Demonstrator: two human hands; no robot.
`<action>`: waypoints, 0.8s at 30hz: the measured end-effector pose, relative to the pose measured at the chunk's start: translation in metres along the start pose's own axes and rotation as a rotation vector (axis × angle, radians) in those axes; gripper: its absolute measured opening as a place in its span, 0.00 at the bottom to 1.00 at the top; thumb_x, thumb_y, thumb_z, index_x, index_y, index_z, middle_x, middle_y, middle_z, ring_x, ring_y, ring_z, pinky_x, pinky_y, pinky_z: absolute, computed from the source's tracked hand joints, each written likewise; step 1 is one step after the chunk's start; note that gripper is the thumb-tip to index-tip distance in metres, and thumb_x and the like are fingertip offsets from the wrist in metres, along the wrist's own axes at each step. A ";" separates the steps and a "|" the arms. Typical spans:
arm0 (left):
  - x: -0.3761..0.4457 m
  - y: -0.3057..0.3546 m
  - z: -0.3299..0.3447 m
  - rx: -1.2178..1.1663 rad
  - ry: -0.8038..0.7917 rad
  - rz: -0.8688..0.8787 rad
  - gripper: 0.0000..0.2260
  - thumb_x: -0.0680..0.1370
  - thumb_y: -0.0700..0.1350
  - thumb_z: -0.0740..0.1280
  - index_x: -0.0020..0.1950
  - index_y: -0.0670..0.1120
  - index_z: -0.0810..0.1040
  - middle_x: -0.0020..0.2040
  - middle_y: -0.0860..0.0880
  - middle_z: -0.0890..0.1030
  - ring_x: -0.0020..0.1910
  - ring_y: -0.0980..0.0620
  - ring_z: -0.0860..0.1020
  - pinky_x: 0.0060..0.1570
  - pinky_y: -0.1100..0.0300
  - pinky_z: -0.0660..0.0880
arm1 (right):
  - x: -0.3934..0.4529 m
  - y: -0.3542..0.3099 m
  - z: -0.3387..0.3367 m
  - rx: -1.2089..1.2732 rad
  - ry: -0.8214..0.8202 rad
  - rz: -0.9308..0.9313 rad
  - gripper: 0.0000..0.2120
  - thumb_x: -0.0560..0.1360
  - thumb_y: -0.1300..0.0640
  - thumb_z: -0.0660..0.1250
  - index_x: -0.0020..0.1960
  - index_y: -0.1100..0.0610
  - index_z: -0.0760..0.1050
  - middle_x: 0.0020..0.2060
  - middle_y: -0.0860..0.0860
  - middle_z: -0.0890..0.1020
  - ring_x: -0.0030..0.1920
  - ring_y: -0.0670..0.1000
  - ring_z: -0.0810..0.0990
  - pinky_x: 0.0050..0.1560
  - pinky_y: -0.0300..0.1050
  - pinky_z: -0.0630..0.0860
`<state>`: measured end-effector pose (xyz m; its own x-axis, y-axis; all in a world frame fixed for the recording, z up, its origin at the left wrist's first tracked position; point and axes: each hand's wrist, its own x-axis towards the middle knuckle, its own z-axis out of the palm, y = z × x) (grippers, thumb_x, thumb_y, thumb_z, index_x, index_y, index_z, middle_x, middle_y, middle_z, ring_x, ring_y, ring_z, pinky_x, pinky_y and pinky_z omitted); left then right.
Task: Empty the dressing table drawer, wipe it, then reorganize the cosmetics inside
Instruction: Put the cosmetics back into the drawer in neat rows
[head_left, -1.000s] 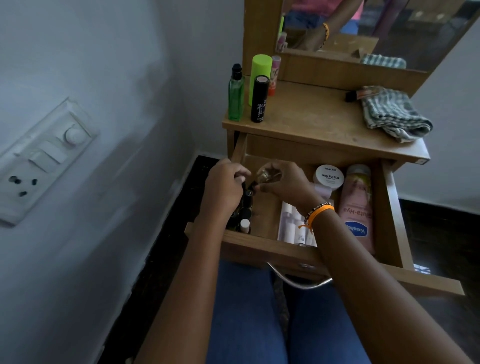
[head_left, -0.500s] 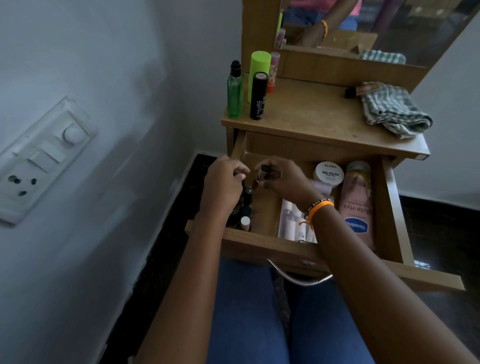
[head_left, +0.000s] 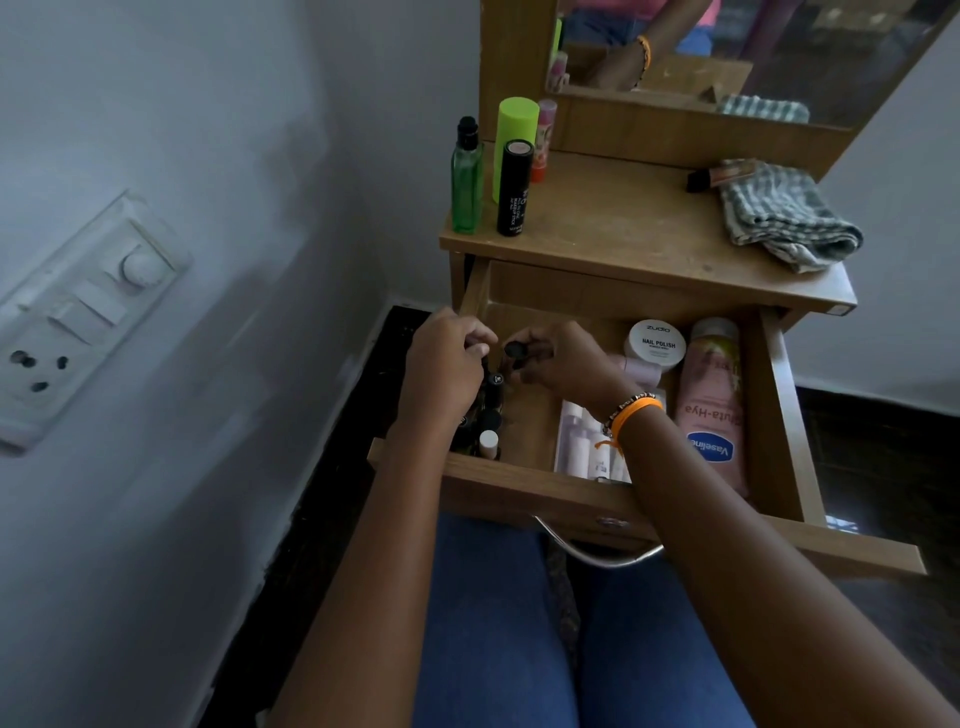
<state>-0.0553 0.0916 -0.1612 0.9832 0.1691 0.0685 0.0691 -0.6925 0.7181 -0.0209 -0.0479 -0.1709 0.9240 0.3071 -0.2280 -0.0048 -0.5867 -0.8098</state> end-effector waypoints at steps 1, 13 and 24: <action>0.000 0.000 0.000 -0.002 0.003 0.001 0.08 0.78 0.37 0.64 0.50 0.45 0.82 0.54 0.48 0.76 0.48 0.55 0.73 0.41 0.69 0.66 | 0.000 -0.001 0.000 -0.009 -0.017 0.009 0.14 0.68 0.71 0.69 0.53 0.62 0.79 0.49 0.59 0.84 0.53 0.54 0.81 0.60 0.50 0.76; 0.002 -0.002 0.002 0.004 -0.041 0.076 0.11 0.78 0.35 0.62 0.50 0.45 0.83 0.47 0.51 0.73 0.47 0.56 0.71 0.45 0.66 0.65 | -0.001 0.000 0.002 -0.060 -0.044 0.022 0.17 0.70 0.73 0.66 0.57 0.63 0.77 0.52 0.61 0.83 0.53 0.54 0.81 0.57 0.45 0.75; 0.006 0.000 0.008 0.057 -0.048 0.205 0.09 0.79 0.40 0.62 0.49 0.47 0.82 0.50 0.49 0.78 0.52 0.47 0.74 0.49 0.55 0.70 | -0.030 -0.016 -0.031 0.094 0.171 -0.036 0.07 0.73 0.68 0.65 0.49 0.63 0.80 0.37 0.56 0.82 0.38 0.48 0.80 0.45 0.42 0.79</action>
<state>-0.0483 0.0871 -0.1659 0.9844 -0.0122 0.1754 -0.1254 -0.7480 0.6517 -0.0363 -0.0711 -0.1341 0.9756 0.1902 -0.1099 0.0006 -0.5024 -0.8646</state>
